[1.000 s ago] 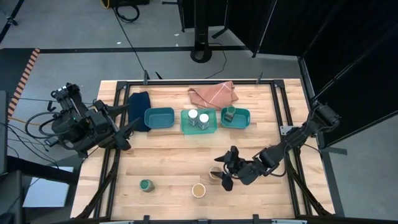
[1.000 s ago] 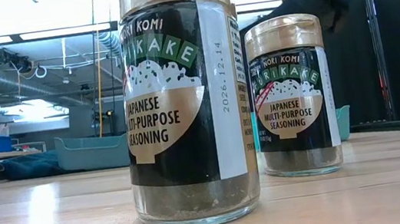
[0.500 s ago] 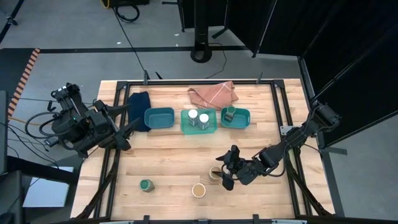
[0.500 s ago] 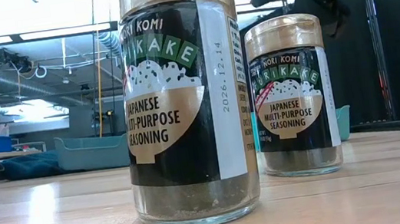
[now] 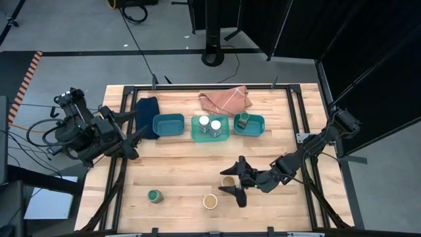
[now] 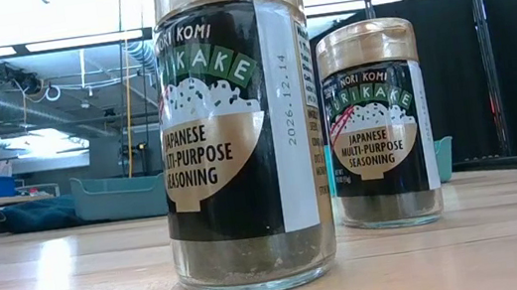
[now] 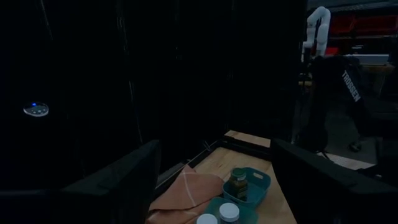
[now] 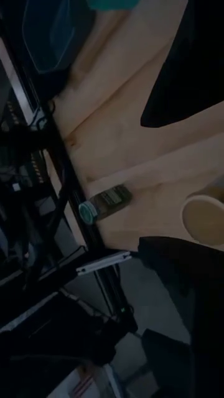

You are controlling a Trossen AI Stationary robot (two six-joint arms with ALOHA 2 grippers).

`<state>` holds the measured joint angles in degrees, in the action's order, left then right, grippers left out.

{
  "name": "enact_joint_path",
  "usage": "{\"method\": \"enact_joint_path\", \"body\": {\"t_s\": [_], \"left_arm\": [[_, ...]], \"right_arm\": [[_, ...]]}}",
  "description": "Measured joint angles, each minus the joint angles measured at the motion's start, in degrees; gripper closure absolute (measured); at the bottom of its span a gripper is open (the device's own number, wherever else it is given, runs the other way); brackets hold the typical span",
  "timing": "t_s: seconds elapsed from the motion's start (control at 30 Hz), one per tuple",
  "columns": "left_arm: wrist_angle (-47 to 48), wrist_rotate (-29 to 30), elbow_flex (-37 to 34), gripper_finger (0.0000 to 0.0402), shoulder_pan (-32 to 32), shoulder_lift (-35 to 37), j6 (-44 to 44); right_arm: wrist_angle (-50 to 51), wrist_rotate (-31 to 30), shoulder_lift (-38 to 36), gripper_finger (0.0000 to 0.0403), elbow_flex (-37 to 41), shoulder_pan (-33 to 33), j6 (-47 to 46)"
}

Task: Sort spices by type
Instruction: Put the top gold seasoning bottle into the blue bin

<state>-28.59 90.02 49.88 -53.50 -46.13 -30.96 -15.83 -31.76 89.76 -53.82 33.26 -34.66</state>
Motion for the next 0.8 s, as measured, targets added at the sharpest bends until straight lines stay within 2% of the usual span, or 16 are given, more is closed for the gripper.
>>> {"method": "enact_joint_path", "body": {"t_s": [0.33,0.57,0.8], "left_arm": [[-0.08,0.00,-0.01,0.0094,-0.01,0.00,0.52],[-0.11,0.00,-0.01,0.0094,0.00,0.00,1.48],[0.06,-0.01,-0.01,0.0094,-0.01,0.00,3.04]], "right_arm": [[3.49,2.95,0.00,0.0096,-0.02,-0.36,-3.79],[7.57,18.53,0.02,0.0095,-0.04,-4.03,-2.30],[10.00,27.22,0.02,0.0068,-2.83,-7.88,4.88]]}}
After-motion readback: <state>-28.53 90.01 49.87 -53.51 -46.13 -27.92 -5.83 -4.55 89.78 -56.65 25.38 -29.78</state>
